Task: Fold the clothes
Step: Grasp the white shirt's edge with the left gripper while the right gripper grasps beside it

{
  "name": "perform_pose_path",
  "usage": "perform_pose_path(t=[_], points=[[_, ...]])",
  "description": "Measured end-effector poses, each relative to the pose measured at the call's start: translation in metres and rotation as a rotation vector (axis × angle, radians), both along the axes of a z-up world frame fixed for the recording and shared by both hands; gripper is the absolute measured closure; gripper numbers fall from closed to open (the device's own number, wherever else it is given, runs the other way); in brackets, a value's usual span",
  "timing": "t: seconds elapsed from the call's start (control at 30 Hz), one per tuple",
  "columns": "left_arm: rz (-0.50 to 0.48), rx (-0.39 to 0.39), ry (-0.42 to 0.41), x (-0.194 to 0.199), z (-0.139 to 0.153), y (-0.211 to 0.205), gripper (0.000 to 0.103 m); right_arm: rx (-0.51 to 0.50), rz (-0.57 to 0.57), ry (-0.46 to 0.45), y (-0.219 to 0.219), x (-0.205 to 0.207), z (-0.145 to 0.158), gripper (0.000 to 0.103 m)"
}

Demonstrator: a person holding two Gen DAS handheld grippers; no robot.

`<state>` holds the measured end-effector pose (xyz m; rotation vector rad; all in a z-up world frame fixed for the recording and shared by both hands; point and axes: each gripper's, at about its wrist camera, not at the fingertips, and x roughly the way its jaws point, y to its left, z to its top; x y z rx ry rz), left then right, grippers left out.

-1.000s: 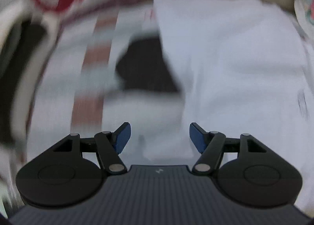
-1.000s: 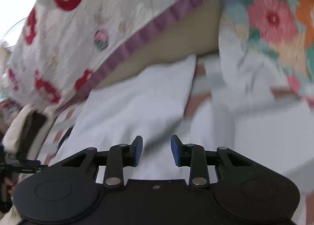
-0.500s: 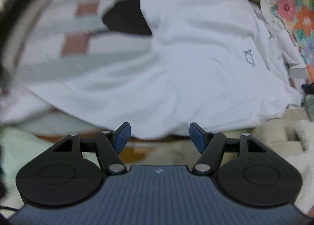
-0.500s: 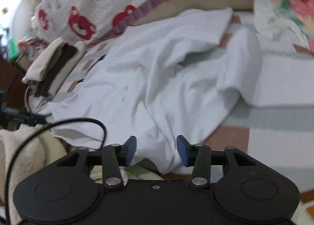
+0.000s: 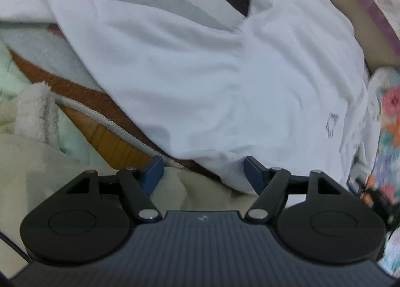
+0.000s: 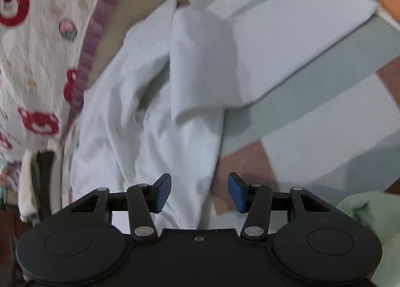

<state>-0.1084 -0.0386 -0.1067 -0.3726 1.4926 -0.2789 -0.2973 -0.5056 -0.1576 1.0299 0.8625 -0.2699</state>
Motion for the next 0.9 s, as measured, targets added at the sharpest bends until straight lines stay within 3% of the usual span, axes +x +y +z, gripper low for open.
perform_pose_path(t=[0.2,0.33,0.43,0.47,0.5,0.53,0.63,0.73,0.77,0.83,0.9], points=[[-0.047,0.018,-0.019,0.004,-0.007,-0.015,0.033,0.191,0.006,-0.063,0.027,0.001,-0.024,0.047],[0.108,-0.040,0.059,0.006,-0.018,-0.009,0.032,0.370,-0.086,-0.090,0.033,-0.004,-0.038,0.042],[0.103,-0.051,0.024,0.003,-0.012,-0.016,0.037,0.331,-0.052,-0.090,0.038,0.002,-0.034,0.043],[0.095,-0.054,0.009,0.002,-0.010,-0.019,0.043,0.301,-0.036,-0.111,0.039,0.005,-0.030,0.067],[0.087,-0.057,-0.006,0.001,-0.008,-0.022,0.065,0.271,-0.019,-0.133,0.040,0.008,-0.026,0.092],[0.066,-0.052,-0.026,0.000,-0.004,-0.025,0.084,0.239,-0.006,-0.194,0.038,0.009,-0.016,0.093],[0.000,-0.022,-0.101,-0.005,0.009,-0.032,0.088,0.068,0.048,-0.494,0.034,0.002,0.036,0.093],[-0.090,0.022,-0.189,-0.014,0.024,-0.041,0.088,-0.170,0.114,-0.583,0.038,-0.002,0.091,0.093],[-0.105,0.027,-0.203,-0.015,0.027,-0.043,0.088,-0.250,0.136,-0.609,0.039,-0.004,0.109,0.093],[-0.115,0.021,-0.209,-0.014,0.027,-0.046,0.087,-0.383,0.136,-0.560,0.037,-0.002,0.117,0.093],[-0.098,-0.005,-0.180,-0.009,0.019,-0.047,0.085,-0.522,0.156,-0.456,0.037,0.006,0.112,0.093]])
